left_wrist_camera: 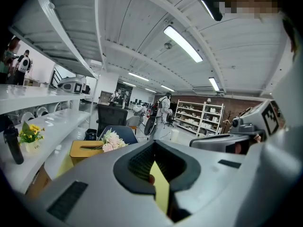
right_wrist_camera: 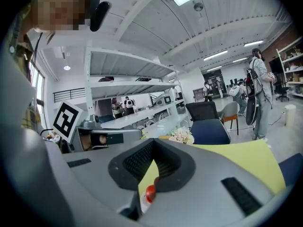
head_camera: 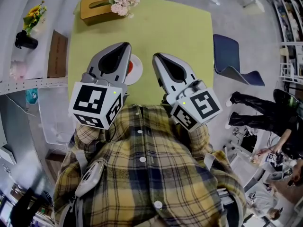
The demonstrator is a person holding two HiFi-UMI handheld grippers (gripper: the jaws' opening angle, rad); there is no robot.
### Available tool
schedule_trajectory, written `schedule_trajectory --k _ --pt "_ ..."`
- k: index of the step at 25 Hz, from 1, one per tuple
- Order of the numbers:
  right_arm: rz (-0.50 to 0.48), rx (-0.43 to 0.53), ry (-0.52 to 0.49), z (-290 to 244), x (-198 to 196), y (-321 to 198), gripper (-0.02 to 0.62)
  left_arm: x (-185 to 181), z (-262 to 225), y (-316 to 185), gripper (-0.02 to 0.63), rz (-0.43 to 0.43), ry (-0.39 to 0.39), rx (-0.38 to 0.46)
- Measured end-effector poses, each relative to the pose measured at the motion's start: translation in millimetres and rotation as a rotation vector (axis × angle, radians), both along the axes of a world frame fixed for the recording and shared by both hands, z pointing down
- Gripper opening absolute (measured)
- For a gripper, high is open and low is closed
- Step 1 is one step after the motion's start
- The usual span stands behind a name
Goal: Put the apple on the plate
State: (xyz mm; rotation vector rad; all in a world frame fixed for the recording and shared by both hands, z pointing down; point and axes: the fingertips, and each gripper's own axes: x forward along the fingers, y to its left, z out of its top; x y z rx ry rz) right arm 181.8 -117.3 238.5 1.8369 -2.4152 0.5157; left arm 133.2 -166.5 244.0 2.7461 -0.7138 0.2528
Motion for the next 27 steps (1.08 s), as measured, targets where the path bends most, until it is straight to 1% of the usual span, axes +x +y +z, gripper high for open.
schedule_trajectory --k 11,21,27 --pt "0.007 -0.012 0.001 2.3 0.0 -0.8 -0.003 0.6 0.7 -0.8 0.005 0.003 -0.002 -0.002" --pt "-0.008 -0.021 -0.004 4.4 -2.6 -4.6 -0.003 3.6 5.2 -2.2 0.005 0.008 -0.003 -0.019" --pt "0.009 -0.007 0.001 0.1 8.6 -4.0 -0.003 13.4 -0.6 -10.0 0.005 0.035 0.027 -0.011"
